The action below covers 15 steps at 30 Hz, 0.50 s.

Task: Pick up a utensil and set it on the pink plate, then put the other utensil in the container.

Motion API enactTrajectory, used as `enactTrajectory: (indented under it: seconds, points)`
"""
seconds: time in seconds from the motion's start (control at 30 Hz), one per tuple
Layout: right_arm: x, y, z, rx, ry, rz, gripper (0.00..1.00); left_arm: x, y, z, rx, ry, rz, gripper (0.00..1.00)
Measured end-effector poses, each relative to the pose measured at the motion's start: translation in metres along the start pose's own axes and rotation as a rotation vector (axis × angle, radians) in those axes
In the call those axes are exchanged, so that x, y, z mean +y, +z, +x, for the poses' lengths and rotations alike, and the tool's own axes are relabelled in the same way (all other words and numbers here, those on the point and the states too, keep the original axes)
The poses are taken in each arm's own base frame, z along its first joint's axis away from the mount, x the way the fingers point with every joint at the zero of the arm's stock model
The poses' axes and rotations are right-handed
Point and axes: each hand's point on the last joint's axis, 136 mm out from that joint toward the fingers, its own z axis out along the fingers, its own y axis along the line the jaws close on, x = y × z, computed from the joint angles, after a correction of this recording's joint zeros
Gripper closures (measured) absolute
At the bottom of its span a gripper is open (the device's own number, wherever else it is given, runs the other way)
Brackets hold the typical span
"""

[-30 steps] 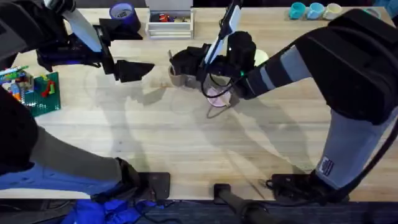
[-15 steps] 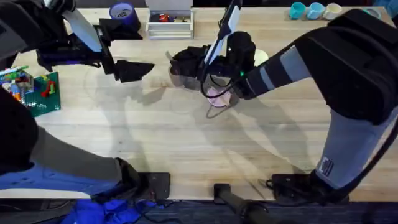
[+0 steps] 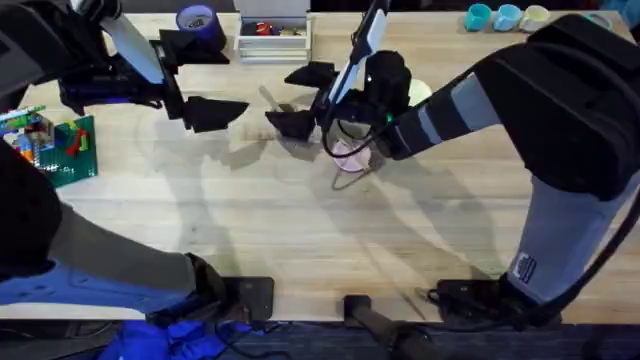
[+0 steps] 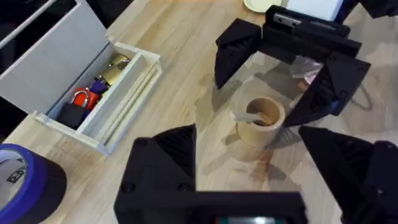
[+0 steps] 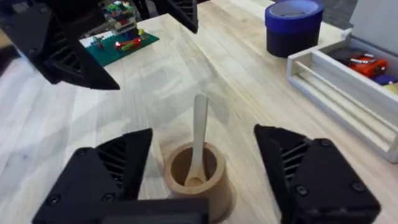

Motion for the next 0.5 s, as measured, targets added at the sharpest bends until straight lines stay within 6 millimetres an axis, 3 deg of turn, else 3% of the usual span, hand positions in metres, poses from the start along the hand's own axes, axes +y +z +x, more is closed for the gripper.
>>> enactTrajectory:
  seconds: [0.17,0.5]
  points:
    - [-0.004,-0.001,-0.003,-0.011,-0.008,0.015,0.006,0.0,0.0,0.0,0.0,0.0,0.0,0.007]
    - [-0.031,-0.011,-0.004,-0.018,0.023,0.112,0.006,0.0,0.0,0.0,0.0,0.0,0.0,0.006]
